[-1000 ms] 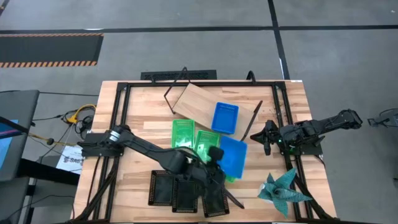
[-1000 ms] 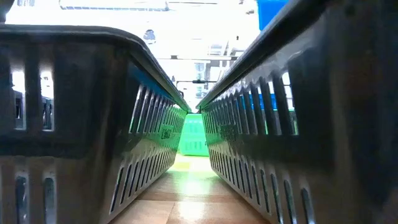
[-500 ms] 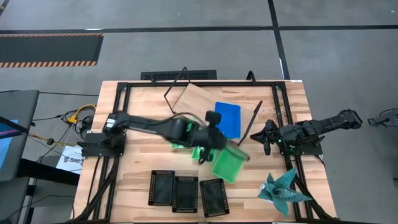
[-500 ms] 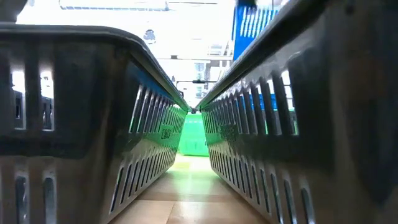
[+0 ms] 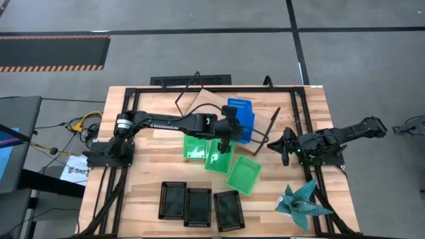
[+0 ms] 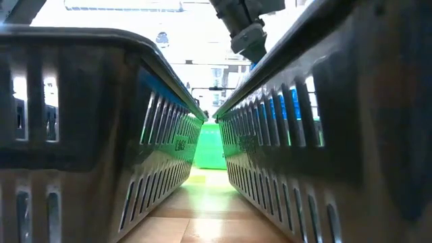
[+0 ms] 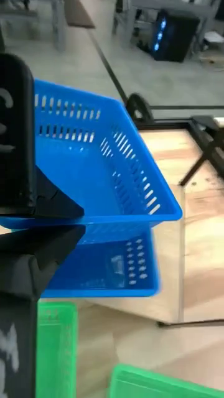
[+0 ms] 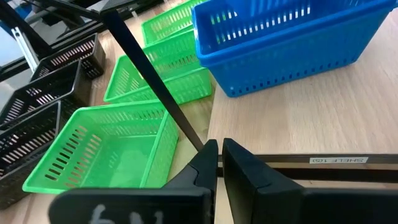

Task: Stack baskets on shelf by color
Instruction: Stack the blue bin on the blue bin on the shelf

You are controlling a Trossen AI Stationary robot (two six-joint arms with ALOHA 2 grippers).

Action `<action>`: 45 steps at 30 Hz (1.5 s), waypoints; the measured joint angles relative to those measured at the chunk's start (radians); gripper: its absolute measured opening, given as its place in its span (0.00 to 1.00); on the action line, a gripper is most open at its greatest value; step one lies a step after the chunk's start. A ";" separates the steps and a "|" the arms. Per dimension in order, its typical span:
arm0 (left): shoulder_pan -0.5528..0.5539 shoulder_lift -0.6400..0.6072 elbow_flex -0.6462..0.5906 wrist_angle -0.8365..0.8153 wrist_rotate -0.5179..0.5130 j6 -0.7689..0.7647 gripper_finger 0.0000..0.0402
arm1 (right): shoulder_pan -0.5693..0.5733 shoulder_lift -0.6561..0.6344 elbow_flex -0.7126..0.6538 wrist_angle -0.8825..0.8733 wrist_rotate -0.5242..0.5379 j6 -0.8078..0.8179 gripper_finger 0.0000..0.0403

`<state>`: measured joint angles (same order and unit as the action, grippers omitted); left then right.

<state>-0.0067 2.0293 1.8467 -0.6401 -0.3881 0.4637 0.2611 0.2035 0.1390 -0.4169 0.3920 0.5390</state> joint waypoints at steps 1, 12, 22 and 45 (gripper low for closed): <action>0.000 0.000 0.000 0.010 0.018 0.000 0.00 | 0.000 0.000 0.000 0.000 0.000 -0.004 0.13; 0.004 0.000 -0.001 0.009 0.120 -0.001 0.00 | 0.000 0.000 0.000 0.000 0.000 -0.017 0.13; 0.026 0.001 -0.001 0.004 0.196 0.014 0.00 | 0.001 0.000 0.000 0.000 -0.001 -0.016 0.13; 0.041 0.003 -0.085 0.050 0.191 -0.088 0.00 | 0.001 0.000 0.000 0.000 -0.002 -0.016 0.13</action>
<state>0.0341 2.0323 1.7612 -0.5898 -0.1971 0.3760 0.2619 0.2037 0.1390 -0.4170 0.3901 0.5232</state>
